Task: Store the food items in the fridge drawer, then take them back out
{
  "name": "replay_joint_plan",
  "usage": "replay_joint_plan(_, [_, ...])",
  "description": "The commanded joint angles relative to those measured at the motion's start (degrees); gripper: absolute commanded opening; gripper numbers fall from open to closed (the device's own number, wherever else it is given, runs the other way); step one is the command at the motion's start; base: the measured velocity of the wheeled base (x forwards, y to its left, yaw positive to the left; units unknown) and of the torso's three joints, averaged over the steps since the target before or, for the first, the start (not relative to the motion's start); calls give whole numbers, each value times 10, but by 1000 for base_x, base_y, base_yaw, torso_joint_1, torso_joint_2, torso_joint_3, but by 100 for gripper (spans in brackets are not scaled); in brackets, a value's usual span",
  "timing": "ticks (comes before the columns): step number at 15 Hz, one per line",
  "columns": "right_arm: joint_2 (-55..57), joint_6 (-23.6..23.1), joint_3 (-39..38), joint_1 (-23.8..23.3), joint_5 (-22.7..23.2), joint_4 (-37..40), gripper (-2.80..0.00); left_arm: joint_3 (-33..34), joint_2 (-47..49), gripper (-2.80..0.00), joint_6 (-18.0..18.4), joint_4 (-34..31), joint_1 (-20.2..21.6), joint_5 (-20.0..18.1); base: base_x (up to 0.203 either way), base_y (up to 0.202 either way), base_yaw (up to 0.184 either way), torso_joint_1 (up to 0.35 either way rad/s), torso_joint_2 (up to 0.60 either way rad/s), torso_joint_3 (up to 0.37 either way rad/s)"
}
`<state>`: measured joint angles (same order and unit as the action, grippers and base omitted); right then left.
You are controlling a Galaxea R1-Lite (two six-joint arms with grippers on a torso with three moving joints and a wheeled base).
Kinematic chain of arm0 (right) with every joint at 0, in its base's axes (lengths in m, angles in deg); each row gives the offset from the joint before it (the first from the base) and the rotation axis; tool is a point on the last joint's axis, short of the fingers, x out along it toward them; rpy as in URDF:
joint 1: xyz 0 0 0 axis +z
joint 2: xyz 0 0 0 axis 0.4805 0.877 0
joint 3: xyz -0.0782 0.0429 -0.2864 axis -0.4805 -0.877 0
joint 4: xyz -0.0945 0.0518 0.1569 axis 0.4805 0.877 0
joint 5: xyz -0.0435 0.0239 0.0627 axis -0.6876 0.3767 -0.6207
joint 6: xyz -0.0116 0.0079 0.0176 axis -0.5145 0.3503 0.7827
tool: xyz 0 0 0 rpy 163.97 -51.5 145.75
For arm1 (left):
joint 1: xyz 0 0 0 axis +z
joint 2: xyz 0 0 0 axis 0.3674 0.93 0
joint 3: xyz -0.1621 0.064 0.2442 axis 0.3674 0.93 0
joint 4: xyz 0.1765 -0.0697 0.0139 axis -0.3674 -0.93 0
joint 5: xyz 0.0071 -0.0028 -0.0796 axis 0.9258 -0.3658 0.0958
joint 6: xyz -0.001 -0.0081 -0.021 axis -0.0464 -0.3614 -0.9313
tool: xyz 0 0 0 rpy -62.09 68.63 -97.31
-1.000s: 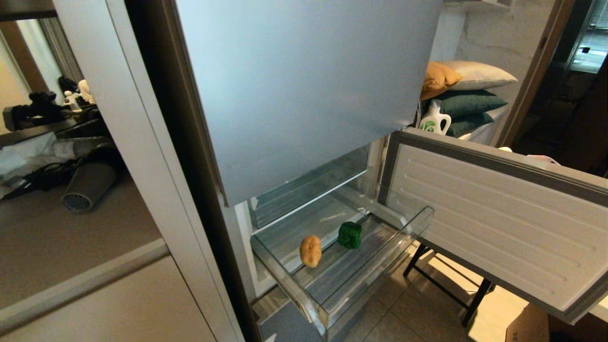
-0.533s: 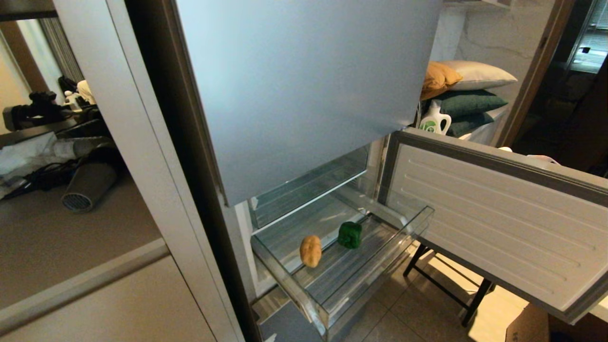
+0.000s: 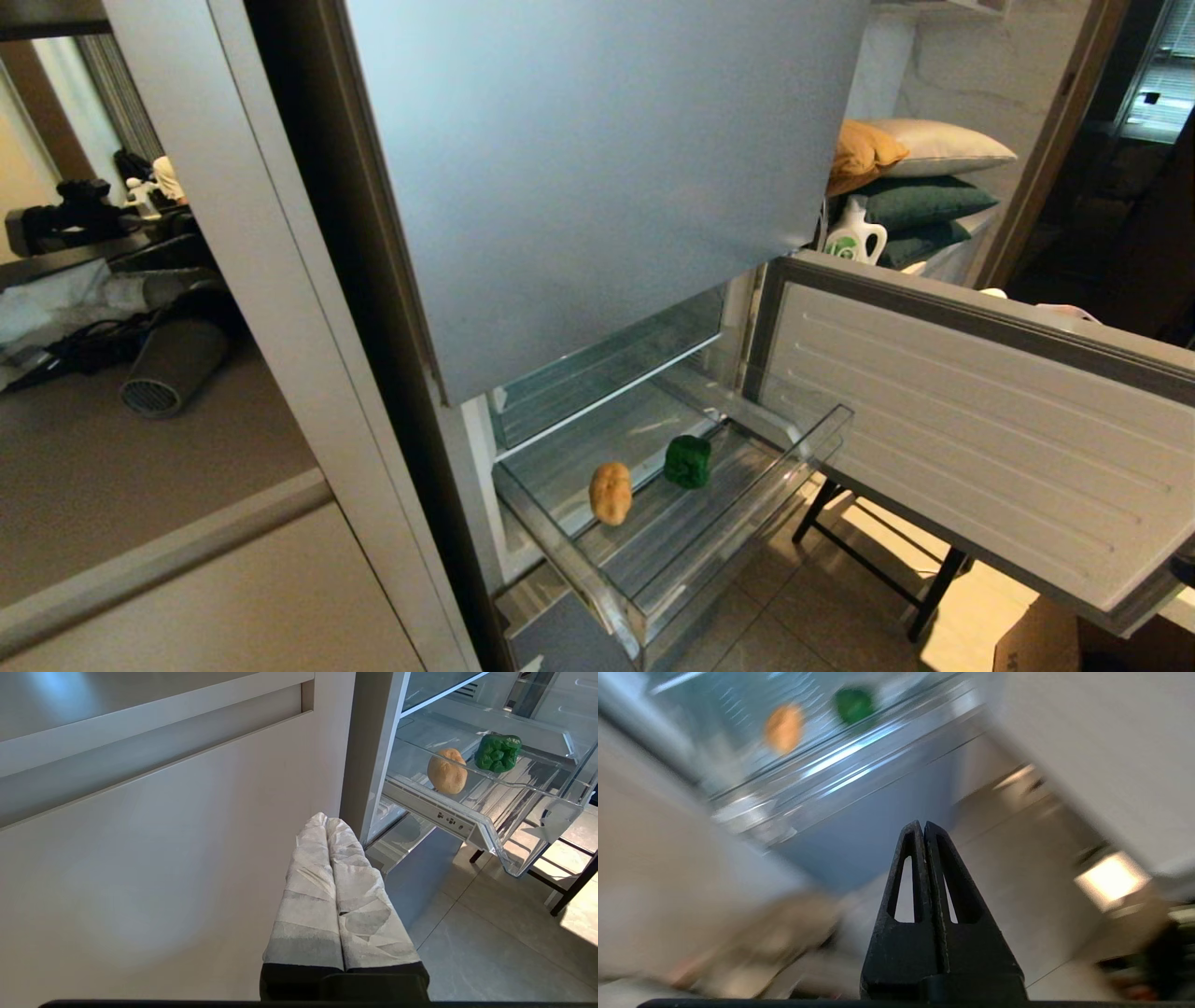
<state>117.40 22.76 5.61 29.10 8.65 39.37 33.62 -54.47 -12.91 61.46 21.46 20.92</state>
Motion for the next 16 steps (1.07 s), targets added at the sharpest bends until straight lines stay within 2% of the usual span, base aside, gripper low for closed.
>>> replay_joint_plan(1, [176, 5, 23, 8, 27, -19, -280, -1, 0, -280, 0, 0, 0, 0, 0, 0, 0, 0, 0, 0])
replay_joint_plan(3, [290, 9, 34, 29, 47, -67, -280, 0, 0, -280, 0, 0, 0, 0, 0, 0, 0, 0, 0, 0])
replay_joint_plan(5, [394, 14, 43, 73, 60, -123, -280, 0, 0, -280, 0, 0, 0, 0, 0, 0, 0, 0, 0, 0])
replay_joint_plan(8, [504, 18, 72, 125, 65, -202, -280, 0, 0, -280, 0, 0, 0, 0, 0, 0, 0, 0, 0, 0])
replay_joint_plan(9, [528, 19, 96, 134, 59, -216, -280, 0, 0, -280, 0, 0, 0, 0, 0, 0, 0, 0, 0, 0])
replay_joint_plan(11, [560, 12, 136, 148, 3, -225, -280, 0, 0, -280, 0, 0, 0, 0, 0, 0, 0, 0, 0, 0])
replay_joint_plan(12, [574, 10, 154, 152, -10, -225, -280, 0, 0, -280, 0, 0, 0, 0, 0, 0, 0, 0, 0, 0])
replay_joint_plan(14, [595, 7, 183, 154, -16, -224, -280, -1, 0, -280, 0, 0, 0, 0, 0, 0, 0, 0, 0, 0])
replay_joint_plan(16, [576, 9, 177, 157, -16, -225, -280, 0, 0, -280, 0, 0, 0, 0, 0, 0, 0, 0, 0, 0])
